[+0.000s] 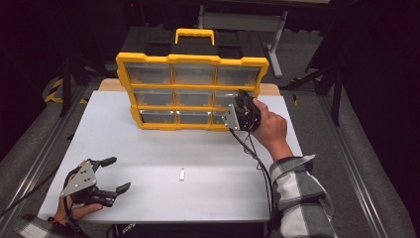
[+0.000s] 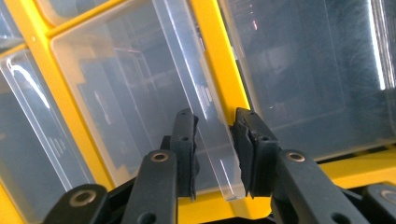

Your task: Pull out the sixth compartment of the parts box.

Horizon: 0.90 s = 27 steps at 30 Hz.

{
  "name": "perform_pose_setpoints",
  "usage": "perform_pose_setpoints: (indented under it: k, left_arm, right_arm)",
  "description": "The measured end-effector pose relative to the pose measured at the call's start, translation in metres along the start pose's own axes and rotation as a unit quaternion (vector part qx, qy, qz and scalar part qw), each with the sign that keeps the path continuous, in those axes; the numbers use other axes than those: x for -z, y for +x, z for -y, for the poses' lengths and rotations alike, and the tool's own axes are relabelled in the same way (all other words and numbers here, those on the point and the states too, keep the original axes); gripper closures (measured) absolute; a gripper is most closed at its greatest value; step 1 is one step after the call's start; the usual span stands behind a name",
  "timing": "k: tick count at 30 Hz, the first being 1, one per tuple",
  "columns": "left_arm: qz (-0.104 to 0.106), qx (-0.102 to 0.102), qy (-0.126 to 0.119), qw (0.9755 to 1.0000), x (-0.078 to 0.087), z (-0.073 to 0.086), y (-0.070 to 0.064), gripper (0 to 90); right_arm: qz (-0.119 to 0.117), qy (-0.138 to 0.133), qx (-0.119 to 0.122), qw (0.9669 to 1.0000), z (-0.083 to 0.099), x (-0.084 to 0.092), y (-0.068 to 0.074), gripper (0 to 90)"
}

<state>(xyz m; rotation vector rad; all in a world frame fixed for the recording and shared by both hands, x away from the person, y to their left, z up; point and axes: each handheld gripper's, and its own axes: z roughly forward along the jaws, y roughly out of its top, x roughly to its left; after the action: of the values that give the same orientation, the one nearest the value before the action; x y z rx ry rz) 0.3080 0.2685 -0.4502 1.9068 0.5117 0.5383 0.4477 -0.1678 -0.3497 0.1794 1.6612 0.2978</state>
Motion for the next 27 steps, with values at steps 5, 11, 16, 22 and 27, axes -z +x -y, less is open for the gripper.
perform_pose_setpoints:
  k: [5,11,16,22,27]
  left_arm:
    - [-0.003,0.002,0.0,1.0,0.002,0.001,-0.001,9.6]
    - [-0.007,0.003,0.003,1.0,0.005,0.002,-0.001,9.6]
    - [-0.007,0.006,0.003,1.0,0.006,0.002,-0.001,9.6]
    - [-0.007,0.005,0.002,1.0,0.006,0.002,-0.001,9.6]
    - [-0.006,0.005,0.003,1.0,0.006,0.002,-0.001,9.6]
  right_arm:
    - [0.0,0.003,0.014,0.9999,-0.001,0.001,0.0,72.1]
    - [0.001,0.002,0.021,0.9998,0.0,0.003,0.001,72.5]
    - [0.0,-0.003,0.026,0.9997,0.001,0.006,0.001,72.8]
    - [0.001,-0.003,0.033,0.9995,0.001,0.011,0.003,72.9]
    - [0.005,-0.005,0.029,0.9995,0.001,0.014,0.004,72.8]
